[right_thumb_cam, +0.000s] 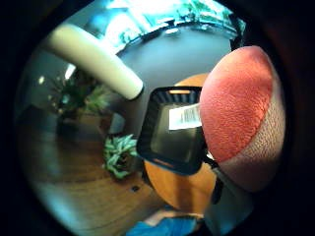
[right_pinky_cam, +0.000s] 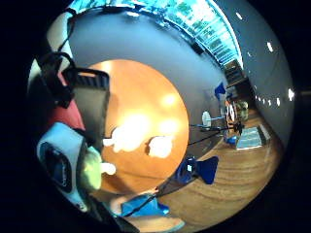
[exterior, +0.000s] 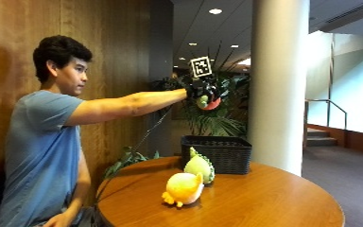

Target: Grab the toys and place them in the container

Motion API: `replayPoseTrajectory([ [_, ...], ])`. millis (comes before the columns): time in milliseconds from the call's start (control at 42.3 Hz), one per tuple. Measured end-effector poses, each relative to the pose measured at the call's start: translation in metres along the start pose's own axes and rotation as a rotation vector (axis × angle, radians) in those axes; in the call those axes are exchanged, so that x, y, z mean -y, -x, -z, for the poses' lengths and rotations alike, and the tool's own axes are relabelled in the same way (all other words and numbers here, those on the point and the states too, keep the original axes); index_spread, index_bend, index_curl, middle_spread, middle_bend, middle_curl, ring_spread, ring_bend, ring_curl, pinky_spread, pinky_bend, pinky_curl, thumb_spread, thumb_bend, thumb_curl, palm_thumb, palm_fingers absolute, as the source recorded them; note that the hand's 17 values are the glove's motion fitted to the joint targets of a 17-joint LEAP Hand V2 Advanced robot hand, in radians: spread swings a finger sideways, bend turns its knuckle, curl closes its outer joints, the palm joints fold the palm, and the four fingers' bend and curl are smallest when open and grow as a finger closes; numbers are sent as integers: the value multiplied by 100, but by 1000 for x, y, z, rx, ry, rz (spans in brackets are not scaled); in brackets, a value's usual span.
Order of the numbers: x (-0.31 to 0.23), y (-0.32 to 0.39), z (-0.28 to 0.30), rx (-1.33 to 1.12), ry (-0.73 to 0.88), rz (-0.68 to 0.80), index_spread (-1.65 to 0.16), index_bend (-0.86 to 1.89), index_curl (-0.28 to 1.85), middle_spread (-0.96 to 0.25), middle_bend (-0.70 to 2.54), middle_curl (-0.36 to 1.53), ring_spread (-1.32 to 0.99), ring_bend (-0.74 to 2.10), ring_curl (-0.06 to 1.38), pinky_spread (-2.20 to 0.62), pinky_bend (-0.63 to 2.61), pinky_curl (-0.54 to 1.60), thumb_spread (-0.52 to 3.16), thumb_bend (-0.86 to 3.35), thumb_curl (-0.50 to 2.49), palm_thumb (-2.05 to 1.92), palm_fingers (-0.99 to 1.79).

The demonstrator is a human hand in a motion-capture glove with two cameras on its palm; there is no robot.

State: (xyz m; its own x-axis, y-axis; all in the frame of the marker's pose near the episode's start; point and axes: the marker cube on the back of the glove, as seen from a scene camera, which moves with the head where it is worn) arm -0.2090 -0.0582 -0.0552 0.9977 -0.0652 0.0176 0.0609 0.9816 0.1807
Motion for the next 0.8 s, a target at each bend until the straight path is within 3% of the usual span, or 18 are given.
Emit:
replayPoseTrajectory([
  [71, -7, -14, -12, 59, 6, 54, -38, 38, 17, -54, 51, 69, -49, 110, 59, -43, 116, 41, 61, 17, 85, 75, 86],
  [402, 2, 33, -73, 194, 82, 43, -38, 32, 20, -55, 41, 78, -49, 108, 60, -43, 119, 43, 62, 13, 90, 74, 80],
  [568, 0, 29, -98, 218, 224, -24, -36, 24, 20, -54, 33, 81, -48, 106, 59, -42, 122, 43, 66, 10, 91, 72, 75],
  [615, -2, 30, -102, 233, 250, -7, -33, 11, 19, -41, 14, 77, -39, 99, 59, -36, 129, 47, 85, 4, 84, 59, 32],
  [639, -3, 31, -102, 239, 256, 5, -32, 13, 21, -37, 12, 76, -36, 99, 61, -35, 133, 49, 89, 4, 83, 57, 23],
  [662, -5, 31, -103, 243, 259, 17, -33, 19, 23, -43, 27, 81, -41, 107, 64, -39, 133, 48, 82, 7, 87, 65, 59],
  [686, -6, 32, -102, 242, 261, 27, -30, 10, 18, -28, -1, 70, -29, 77, 52, -27, 139, 47, 92, -4, 78, 46, -11],
  [710, -7, 32, -102, 238, 262, 32, -30, 14, 23, -23, 0, 70, -25, 77, 57, -24, 145, 52, 94, -7, 75, 40, -22],
  [804, -7, 35, -99, 257, 251, 18, -27, 13, 21, -9, 5, 62, -14, 57, 49, -14, 149, 49, 101, -9, 65, 22, -26],
])
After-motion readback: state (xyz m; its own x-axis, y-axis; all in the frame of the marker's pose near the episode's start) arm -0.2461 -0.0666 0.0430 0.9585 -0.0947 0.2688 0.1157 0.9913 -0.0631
